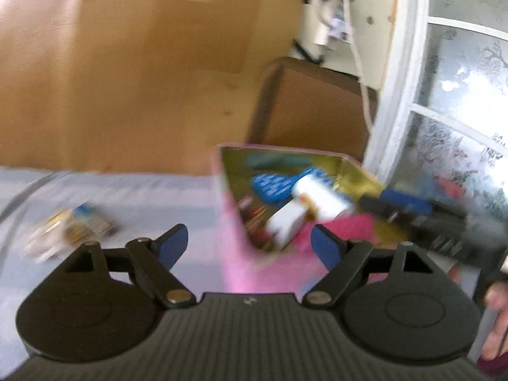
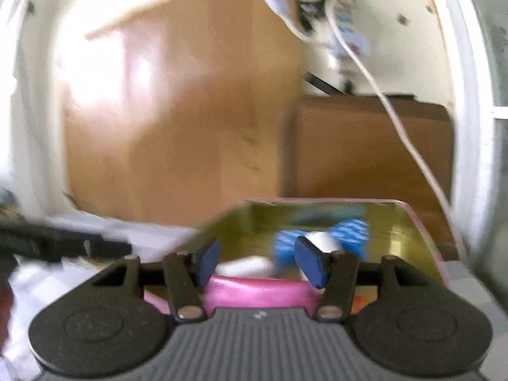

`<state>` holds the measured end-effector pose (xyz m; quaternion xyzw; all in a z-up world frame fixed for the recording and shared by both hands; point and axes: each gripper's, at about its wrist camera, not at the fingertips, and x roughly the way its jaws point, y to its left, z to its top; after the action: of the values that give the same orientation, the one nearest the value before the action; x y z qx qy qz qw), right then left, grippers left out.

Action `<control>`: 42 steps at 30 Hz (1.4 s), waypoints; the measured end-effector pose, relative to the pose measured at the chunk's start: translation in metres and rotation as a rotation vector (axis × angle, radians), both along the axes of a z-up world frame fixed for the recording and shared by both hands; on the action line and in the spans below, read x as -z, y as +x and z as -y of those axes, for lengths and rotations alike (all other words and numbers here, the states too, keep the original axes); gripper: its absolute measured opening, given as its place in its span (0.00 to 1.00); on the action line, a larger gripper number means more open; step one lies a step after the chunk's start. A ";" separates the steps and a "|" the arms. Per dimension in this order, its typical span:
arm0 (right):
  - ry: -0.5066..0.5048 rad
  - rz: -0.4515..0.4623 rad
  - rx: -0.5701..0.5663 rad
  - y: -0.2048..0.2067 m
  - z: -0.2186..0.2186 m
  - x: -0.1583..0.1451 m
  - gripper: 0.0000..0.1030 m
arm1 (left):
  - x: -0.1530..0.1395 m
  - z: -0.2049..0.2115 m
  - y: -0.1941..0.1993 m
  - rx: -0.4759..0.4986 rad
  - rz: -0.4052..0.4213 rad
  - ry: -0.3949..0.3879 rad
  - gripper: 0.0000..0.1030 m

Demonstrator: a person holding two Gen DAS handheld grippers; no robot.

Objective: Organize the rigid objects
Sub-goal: 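Carry the pill bottle over the pink tin and open the right gripper, then move the right gripper toward the white earphone cable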

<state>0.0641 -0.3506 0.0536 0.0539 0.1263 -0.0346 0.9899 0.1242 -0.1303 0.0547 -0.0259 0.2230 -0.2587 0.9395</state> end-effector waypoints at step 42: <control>0.089 -0.164 -0.167 0.000 -0.149 0.032 0.52 | 0.054 -0.155 -0.045 -0.266 -0.049 0.051 0.86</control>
<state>0.0645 -0.2017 0.0215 0.0842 0.2125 0.0490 0.9723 0.0796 0.0247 0.0011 -0.0379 0.2470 -0.1252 0.9601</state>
